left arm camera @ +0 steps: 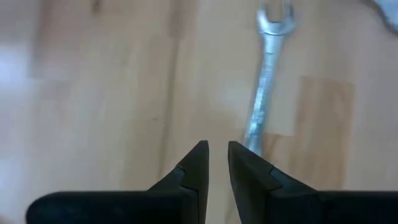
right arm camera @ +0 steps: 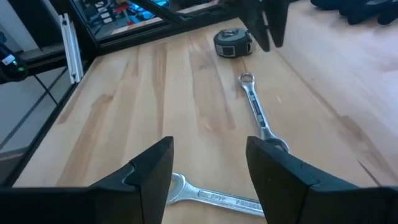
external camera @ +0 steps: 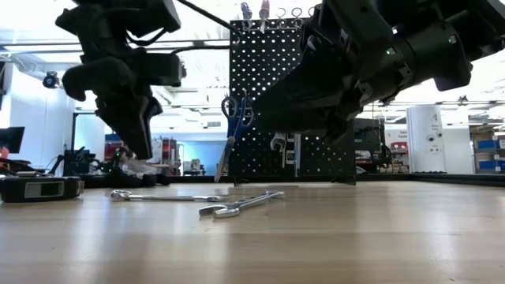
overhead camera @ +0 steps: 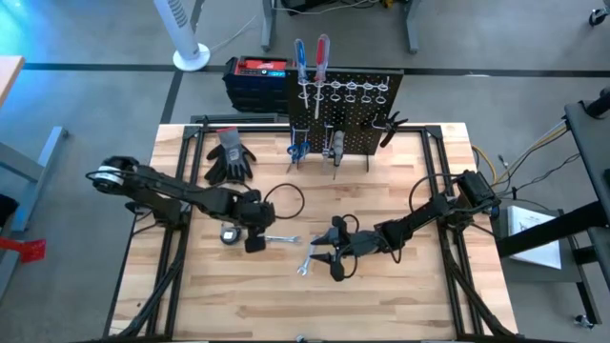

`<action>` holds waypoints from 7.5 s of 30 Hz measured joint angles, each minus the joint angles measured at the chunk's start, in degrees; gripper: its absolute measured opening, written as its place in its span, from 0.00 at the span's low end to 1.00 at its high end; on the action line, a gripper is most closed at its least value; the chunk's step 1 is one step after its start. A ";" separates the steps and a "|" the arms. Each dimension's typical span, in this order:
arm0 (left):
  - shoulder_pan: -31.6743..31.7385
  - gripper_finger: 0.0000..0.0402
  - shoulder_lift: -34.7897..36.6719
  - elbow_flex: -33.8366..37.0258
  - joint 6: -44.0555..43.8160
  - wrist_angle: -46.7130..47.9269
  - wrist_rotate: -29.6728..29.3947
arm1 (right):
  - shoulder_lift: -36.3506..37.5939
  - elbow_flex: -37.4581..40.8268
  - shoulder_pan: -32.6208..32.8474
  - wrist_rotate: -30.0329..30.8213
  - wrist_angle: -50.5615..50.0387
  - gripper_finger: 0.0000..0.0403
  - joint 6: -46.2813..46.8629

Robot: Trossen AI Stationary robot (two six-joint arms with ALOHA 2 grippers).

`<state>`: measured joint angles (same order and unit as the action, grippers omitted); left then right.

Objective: Hang tools onto peg board
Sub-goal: Hang the right silver wrench on the peg board

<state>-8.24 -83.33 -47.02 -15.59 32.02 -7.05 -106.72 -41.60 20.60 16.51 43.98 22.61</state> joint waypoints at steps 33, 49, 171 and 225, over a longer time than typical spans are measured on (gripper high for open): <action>-2.13 0.12 -10.47 1.09 -1.52 -2.29 5.00 | 0.00 -0.09 -1.86 -0.02 -1.53 0.49 3.52; -2.19 0.12 -10.57 2.32 -3.91 -6.10 3.44 | -0.26 -9.08 -10.27 -10.29 -20.52 0.57 28.23; -4.00 0.23 -3.17 20.39 -1.86 -81.98 -20.59 | 6.39 22.36 -8.83 29.90 43.24 0.00 8.09; -7.85 0.19 -23.80 8.34 -13.90 -75.41 0.23 | 8.63 3.62 -5.52 2.90 -17.59 0.56 -6.65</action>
<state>-16.10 -107.13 -38.68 -29.50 -43.38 -6.82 -98.08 -37.99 15.08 19.41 26.39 15.96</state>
